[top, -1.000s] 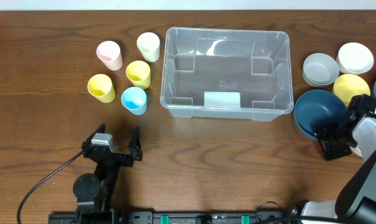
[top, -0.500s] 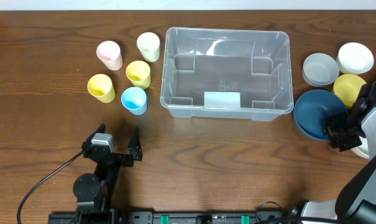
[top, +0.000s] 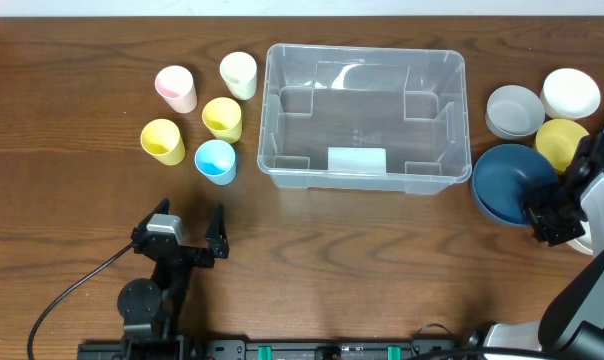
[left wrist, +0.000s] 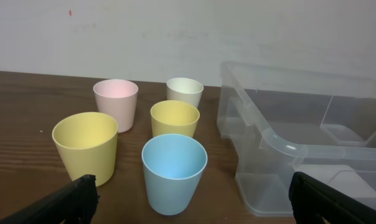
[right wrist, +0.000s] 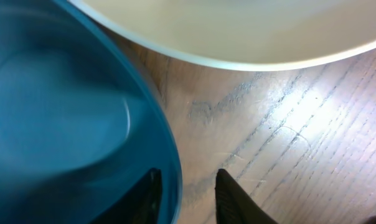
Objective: Pack container
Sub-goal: 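Lift the teal bowl and carry it over the clear bin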
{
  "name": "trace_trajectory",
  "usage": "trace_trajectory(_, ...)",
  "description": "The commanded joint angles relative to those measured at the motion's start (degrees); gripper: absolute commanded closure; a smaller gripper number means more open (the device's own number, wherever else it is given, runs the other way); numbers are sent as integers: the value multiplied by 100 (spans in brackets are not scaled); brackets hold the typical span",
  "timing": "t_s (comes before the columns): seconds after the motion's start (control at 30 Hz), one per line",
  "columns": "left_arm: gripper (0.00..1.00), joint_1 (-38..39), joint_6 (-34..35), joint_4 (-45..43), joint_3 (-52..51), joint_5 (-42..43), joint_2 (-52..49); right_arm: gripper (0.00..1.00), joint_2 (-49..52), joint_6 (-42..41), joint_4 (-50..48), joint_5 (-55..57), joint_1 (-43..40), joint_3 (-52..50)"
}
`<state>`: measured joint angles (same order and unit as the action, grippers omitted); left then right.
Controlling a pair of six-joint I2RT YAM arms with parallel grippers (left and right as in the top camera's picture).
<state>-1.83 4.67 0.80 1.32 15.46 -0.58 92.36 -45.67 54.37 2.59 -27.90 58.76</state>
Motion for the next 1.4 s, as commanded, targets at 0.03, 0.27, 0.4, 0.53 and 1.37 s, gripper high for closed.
trace_trajectory(0.03, 2, -26, 31, 184, -109, 37, 33, 70, 2, 55, 15, 173, 11, -59)
trace_trajectory(0.27, 2, -26, 31, 184, -109, 37, 33, 68, 2, 52, -195, 168, 20, -271)
trace_trajectory(0.4, 2, -26, 31, 184, -109, 37, 33, 80, 2, 52, -396, 164, 22, -463)
trace_trajectory(0.53, 2, -26, 31, 184, -109, 37, 33, 85, 2, 52, -411, 160, 15, -448)
trace_trajectory(1.37, 2, -26, 31, 184, -109, 37, 33, 99, -11, 52, 3165, -138, 0, 4907)
